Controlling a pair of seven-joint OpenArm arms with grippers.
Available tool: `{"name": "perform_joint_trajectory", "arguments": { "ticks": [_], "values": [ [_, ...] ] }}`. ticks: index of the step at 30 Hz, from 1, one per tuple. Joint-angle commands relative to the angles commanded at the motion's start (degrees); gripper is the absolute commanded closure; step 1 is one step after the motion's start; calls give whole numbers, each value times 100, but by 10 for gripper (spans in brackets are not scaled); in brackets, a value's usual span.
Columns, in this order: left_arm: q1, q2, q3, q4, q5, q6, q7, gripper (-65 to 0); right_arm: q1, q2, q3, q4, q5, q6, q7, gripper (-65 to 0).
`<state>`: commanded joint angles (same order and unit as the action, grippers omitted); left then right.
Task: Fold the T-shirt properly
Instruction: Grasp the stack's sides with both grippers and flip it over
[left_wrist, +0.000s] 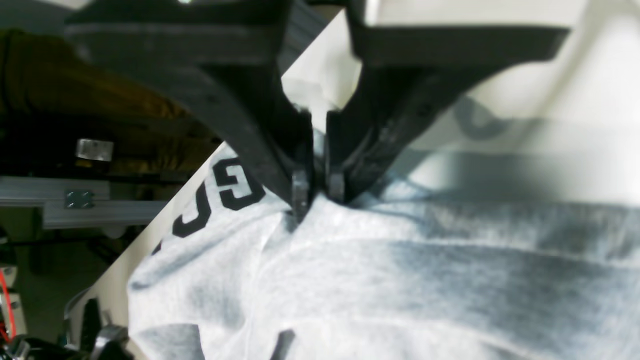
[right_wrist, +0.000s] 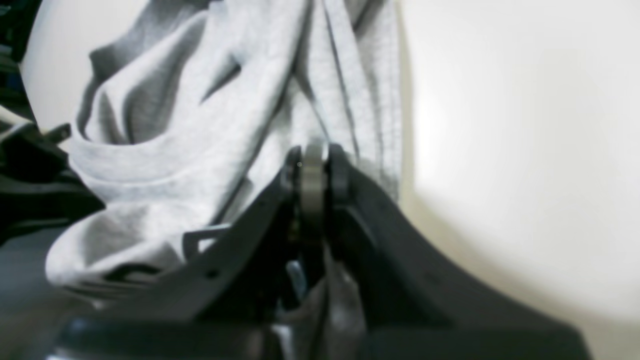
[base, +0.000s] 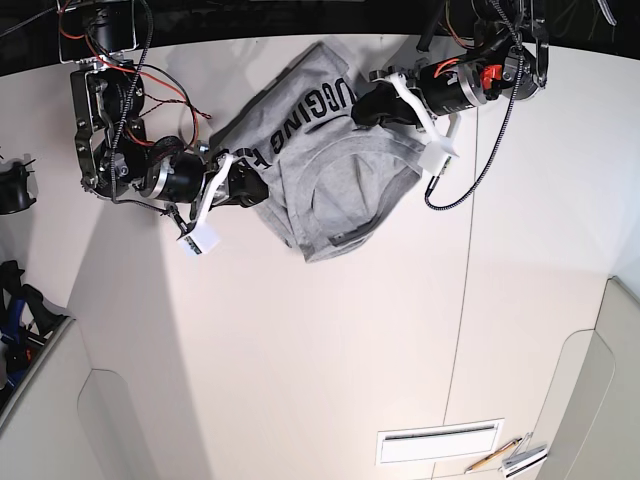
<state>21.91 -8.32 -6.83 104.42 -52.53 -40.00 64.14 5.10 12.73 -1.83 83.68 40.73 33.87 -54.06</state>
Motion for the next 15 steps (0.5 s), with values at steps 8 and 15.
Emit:
{"name": "perform_joint_trajectory", "arguments": {
  "ticks": [8, 15],
  "values": [
    [-85, -697, 0, 0, 4, 0, 66, -18, -247, 92, 44, 7, 157, 0, 0, 0],
    [-483, -990, 2, 0, -96, 0, 131, -18, -527, 90, 299, 22, 461, 2, -11, 0]
  ]
}}
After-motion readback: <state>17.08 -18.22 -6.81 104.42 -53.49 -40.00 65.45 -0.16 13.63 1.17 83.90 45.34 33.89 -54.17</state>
